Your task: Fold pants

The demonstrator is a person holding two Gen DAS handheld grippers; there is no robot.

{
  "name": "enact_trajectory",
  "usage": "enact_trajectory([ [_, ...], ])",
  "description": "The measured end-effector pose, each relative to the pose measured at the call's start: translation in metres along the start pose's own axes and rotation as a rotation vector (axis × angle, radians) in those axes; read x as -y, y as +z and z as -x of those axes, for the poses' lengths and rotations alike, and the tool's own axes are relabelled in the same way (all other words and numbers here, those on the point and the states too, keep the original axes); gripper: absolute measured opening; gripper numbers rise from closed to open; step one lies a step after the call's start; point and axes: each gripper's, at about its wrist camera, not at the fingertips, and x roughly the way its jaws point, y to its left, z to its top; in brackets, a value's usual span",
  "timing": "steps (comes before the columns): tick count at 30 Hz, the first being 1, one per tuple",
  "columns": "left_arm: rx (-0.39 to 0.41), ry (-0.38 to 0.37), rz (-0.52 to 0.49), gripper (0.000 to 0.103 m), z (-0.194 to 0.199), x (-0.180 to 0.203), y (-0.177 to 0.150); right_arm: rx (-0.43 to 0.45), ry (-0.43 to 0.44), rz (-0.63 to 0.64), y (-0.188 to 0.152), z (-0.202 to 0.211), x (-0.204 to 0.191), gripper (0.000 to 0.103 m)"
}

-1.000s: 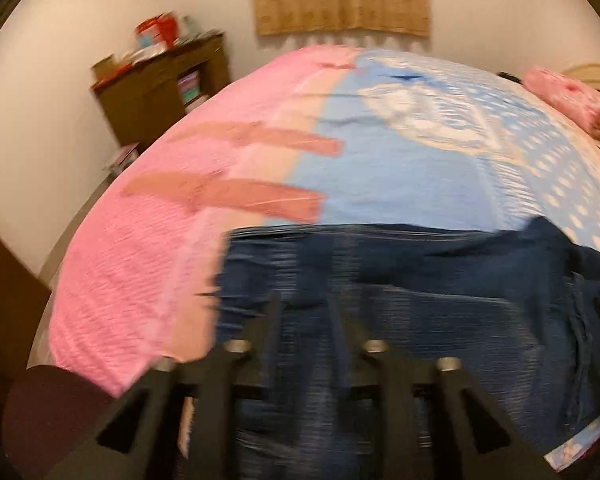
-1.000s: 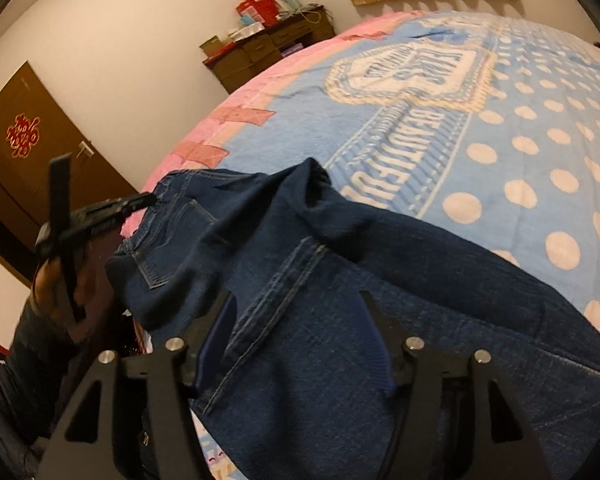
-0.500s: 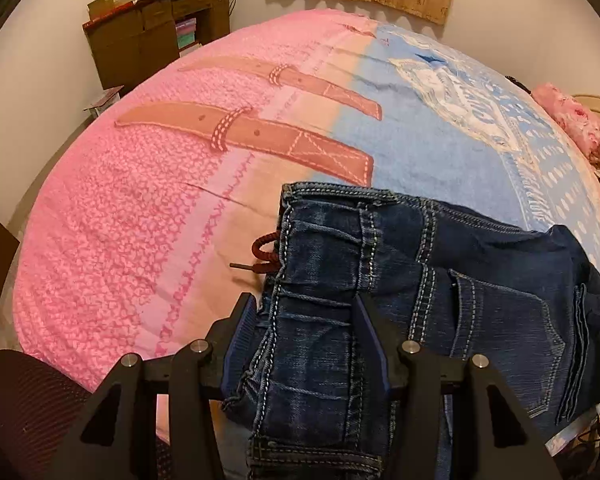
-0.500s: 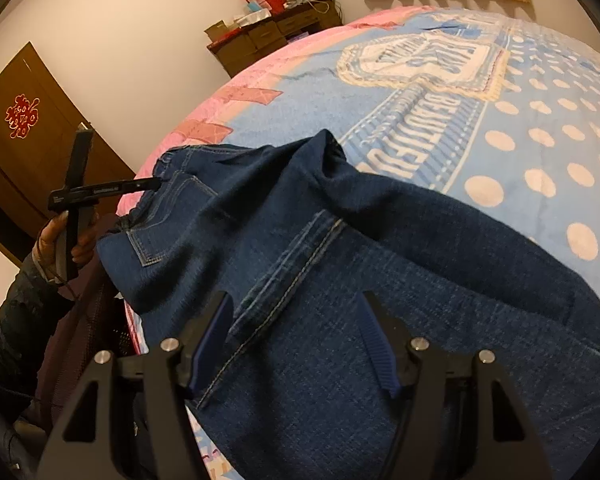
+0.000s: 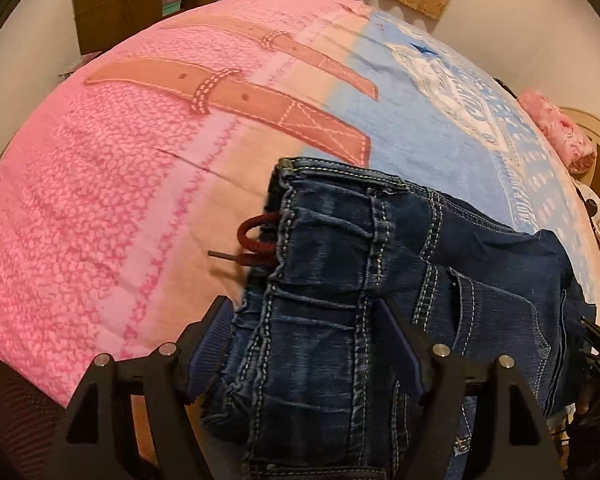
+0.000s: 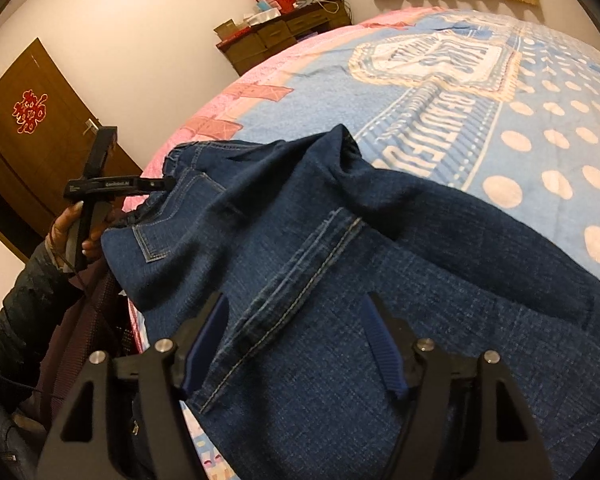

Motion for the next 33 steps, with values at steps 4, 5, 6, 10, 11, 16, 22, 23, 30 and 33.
enact_trajectory([
  [4,-0.003,-0.023,-0.010,0.076,-0.006,-0.001,0.000,0.001,0.004,0.003,0.001,0.000,0.001,0.072],
  [5,0.002,-0.012,-0.022,0.076,-0.005,0.001,0.000,0.003,0.005,0.004,0.001,0.000,0.001,0.072],
  [6,0.006,0.001,-0.031,0.073,-0.002,0.005,-0.001,0.005,0.004,0.002,0.002,0.000,0.001,0.072],
  [10,0.043,0.054,-0.093,0.059,0.022,0.032,-0.008,0.007,0.000,-0.002,0.003,0.001,0.001,0.072],
  [11,0.056,0.058,-0.105,0.059,0.027,0.037,-0.009,0.007,-0.001,0.001,0.003,0.001,0.000,0.072],
  [16,0.035,0.106,-0.094,0.068,-0.001,0.025,-0.004,0.008,0.002,-0.003,0.006,-0.001,0.001,0.073],
  [22,0.025,0.051,-0.023,0.088,-0.009,0.003,0.003,0.024,-0.009,-0.013,0.005,0.004,0.002,0.073],
  [23,0.032,0.052,-0.046,0.072,-0.007,0.008,0.001,0.030,-0.024,-0.010,0.005,0.006,0.002,0.073],
  [30,0.057,0.035,-0.093,0.030,0.018,0.028,-0.011,0.036,-0.025,0.002,0.004,0.002,0.004,0.077],
  [33,0.101,0.016,-0.084,0.022,0.036,0.035,-0.014,0.037,-0.037,0.007,0.004,0.004,0.002,0.076],
])
